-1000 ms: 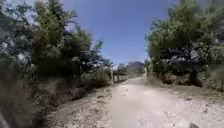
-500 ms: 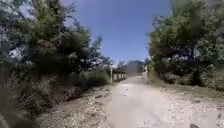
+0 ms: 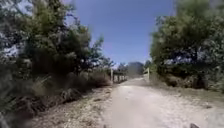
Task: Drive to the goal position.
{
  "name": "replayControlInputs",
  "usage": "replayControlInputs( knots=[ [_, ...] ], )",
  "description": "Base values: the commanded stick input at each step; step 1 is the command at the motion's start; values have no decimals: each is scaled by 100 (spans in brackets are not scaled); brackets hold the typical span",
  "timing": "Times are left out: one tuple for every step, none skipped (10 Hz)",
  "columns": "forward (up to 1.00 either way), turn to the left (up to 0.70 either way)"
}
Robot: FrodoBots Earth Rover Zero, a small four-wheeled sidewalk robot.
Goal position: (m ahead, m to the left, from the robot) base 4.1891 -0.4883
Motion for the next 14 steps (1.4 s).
replayControlInputs(
  knots=[
    [45, 2],
    [45, 2],
    [45, 2],
    [45, 2],
    [45, 2],
    [45, 2],
    [45, 2],
    [45, 2],
    [45, 2],
    [45, -2],
    [45, -27],
    [45, 2],
    [45, 2],
    [45, -3]
  ],
)
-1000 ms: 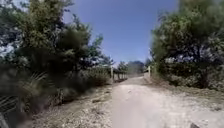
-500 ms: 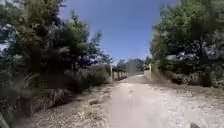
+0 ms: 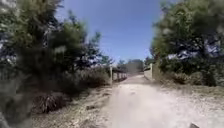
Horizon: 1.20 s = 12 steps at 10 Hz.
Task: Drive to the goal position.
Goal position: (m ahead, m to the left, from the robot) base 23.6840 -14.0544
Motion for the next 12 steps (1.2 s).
replayControlInputs(
  knots=[
    [45, -27],
    [45, 1],
    [45, -27],
    [45, -27],
    [45, -14],
    [45, 2],
    [45, 2],
    [45, 2],
    [45, 1],
    [45, -13],
    [45, 2],
    [45, 2]
  ],
)
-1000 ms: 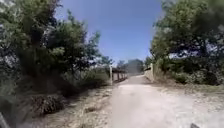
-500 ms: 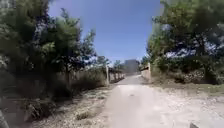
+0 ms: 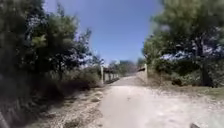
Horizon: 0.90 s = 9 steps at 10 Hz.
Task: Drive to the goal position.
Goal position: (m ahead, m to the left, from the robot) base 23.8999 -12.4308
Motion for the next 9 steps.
replayControlInputs(
  knots=[
    [45, 2],
    [45, 2],
    [45, 2],
    [45, 2],
    [45, 2],
    [45, 2],
    [45, 2],
    [45, 2],
    [45, 2]
  ],
)
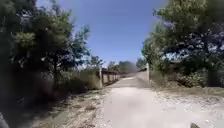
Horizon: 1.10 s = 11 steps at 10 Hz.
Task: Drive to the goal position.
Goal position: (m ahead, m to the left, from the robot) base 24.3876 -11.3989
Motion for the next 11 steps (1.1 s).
replayControlInputs(
  knots=[
    [45, 2],
    [45, 2],
    [45, 2],
    [45, 2],
    [45, 2],
    [45, 2],
    [45, 2],
    [45, 2],
    [45, 2],
    [45, 2],
    [45, 2]
  ],
)
